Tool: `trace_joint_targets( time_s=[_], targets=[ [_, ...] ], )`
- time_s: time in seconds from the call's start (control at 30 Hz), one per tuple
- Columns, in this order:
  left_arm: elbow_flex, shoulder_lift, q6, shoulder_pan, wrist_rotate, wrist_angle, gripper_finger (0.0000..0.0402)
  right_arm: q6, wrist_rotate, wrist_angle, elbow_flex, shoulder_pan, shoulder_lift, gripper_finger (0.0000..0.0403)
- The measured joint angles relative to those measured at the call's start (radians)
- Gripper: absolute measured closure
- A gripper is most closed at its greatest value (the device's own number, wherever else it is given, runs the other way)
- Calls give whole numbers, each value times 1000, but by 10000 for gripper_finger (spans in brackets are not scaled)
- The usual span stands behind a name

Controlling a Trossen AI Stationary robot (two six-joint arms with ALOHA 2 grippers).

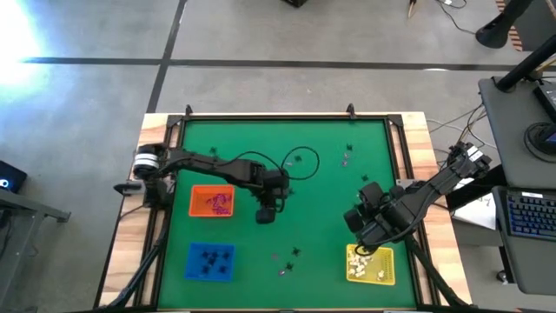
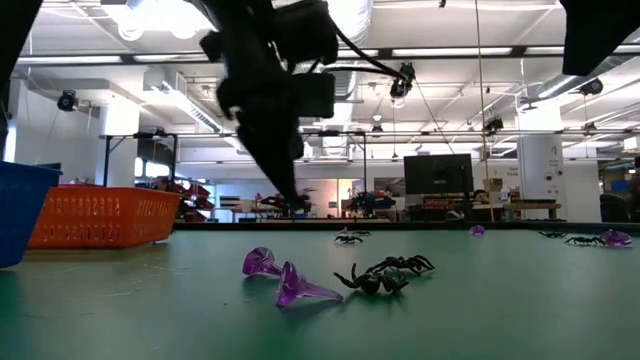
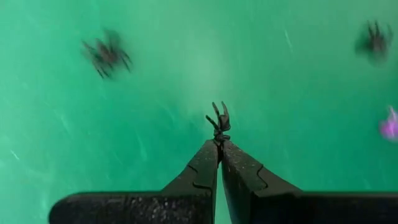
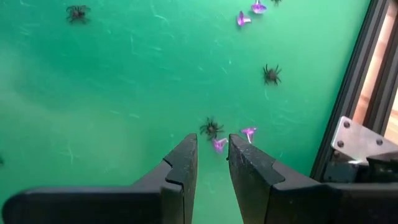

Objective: Sort Halloween decoration
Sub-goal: Put the black spider toy into the blue bin

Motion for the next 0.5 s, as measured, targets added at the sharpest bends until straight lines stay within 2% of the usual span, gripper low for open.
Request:
trace_joint_targets(
  time_s=[0.3, 0.5],
  targets=[
    [1, -116, -20, -136, 4, -307, 401, -44, 31, 0, -1, 0, 0, 321],
    [2, -171, -159, -256, 116, -370, 401, -67, 52, 0, -1, -12, 0, 321]
  ],
)
